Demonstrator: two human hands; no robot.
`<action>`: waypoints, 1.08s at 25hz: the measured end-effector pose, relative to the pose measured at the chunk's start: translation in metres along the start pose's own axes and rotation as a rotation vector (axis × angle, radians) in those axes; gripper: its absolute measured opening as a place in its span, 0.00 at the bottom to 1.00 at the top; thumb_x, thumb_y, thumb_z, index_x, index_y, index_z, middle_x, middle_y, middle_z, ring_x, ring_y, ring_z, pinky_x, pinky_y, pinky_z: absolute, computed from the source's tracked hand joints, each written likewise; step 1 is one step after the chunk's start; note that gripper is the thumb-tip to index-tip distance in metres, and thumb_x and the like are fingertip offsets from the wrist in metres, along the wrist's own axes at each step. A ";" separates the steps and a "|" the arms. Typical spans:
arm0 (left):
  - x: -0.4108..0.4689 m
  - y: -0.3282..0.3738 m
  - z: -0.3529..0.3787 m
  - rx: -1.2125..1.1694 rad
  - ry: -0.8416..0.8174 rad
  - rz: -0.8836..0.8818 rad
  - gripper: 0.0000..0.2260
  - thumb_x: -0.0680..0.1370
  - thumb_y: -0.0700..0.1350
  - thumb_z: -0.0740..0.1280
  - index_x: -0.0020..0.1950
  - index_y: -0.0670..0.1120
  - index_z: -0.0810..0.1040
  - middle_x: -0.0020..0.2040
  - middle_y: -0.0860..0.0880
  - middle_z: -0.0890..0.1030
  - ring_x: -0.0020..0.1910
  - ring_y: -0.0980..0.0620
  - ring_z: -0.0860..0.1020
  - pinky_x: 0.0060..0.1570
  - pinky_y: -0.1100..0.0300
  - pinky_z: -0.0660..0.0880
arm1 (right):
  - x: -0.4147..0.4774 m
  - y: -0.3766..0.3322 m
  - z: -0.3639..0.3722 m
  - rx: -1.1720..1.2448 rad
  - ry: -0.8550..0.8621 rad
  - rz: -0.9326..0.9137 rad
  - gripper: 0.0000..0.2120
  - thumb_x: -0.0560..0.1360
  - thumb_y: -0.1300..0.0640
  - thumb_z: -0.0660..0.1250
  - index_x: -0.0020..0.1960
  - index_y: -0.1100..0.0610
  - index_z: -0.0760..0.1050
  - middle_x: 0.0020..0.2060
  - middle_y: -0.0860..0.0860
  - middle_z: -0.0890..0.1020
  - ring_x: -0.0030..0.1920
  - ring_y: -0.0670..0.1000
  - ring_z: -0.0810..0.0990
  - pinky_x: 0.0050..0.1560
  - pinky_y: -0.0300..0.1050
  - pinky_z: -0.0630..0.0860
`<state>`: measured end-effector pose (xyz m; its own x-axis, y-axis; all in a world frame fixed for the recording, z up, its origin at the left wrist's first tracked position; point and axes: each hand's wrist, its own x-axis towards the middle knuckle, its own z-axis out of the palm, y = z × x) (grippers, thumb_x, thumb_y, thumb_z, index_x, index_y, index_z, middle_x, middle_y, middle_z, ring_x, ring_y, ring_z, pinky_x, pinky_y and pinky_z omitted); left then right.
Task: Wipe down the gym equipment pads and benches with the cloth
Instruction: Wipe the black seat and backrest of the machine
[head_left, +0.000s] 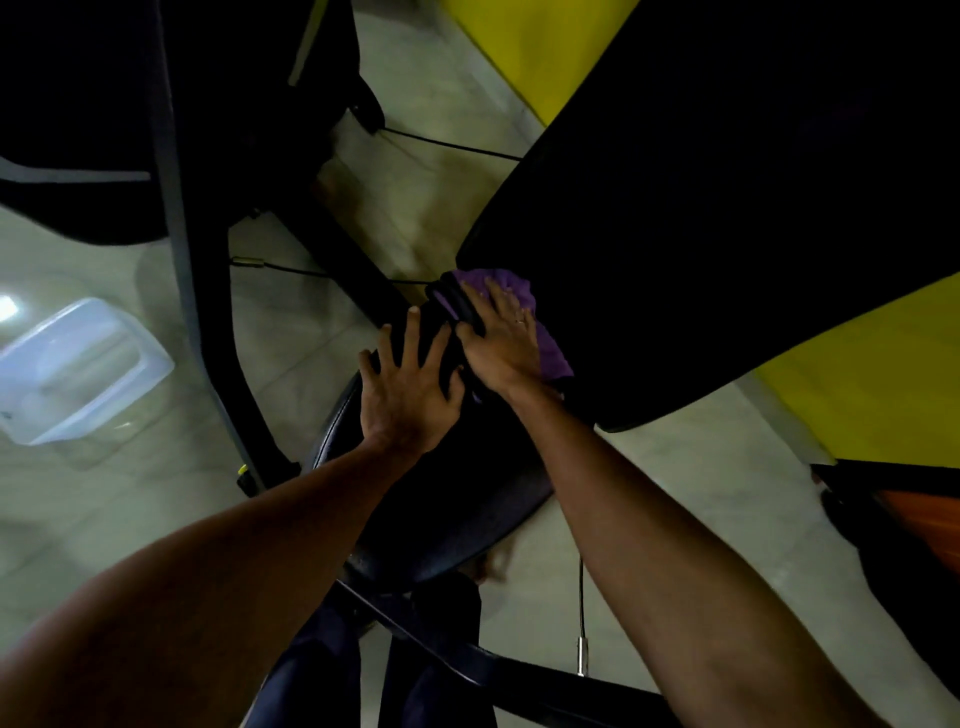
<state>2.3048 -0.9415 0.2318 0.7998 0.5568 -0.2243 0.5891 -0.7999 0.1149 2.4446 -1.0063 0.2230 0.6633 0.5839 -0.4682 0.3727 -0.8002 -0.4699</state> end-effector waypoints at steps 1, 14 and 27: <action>0.002 -0.001 0.000 0.000 0.008 0.008 0.29 0.80 0.62 0.51 0.80 0.54 0.59 0.82 0.43 0.57 0.74 0.34 0.63 0.65 0.36 0.68 | 0.009 0.003 -0.002 -0.024 -0.008 -0.020 0.30 0.81 0.43 0.57 0.82 0.40 0.54 0.83 0.46 0.53 0.82 0.51 0.49 0.81 0.52 0.42; -0.002 0.002 0.004 -0.034 0.051 0.007 0.29 0.80 0.62 0.52 0.81 0.55 0.60 0.80 0.42 0.60 0.72 0.33 0.65 0.64 0.36 0.68 | -0.068 0.052 0.019 -0.036 0.259 0.102 0.33 0.78 0.40 0.50 0.82 0.45 0.56 0.82 0.50 0.58 0.82 0.52 0.54 0.81 0.55 0.48; -0.004 0.004 0.000 -0.064 -0.025 0.000 0.29 0.81 0.61 0.54 0.81 0.54 0.58 0.82 0.41 0.56 0.74 0.30 0.62 0.66 0.32 0.65 | -0.102 0.057 0.031 -0.114 0.239 0.260 0.34 0.78 0.33 0.47 0.83 0.41 0.50 0.83 0.47 0.53 0.83 0.58 0.45 0.80 0.64 0.44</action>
<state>2.3043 -0.9466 0.2331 0.7973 0.5499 -0.2487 0.5955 -0.7838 0.1761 2.3777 -1.1074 0.2208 0.8729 0.3217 -0.3668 0.2331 -0.9355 -0.2657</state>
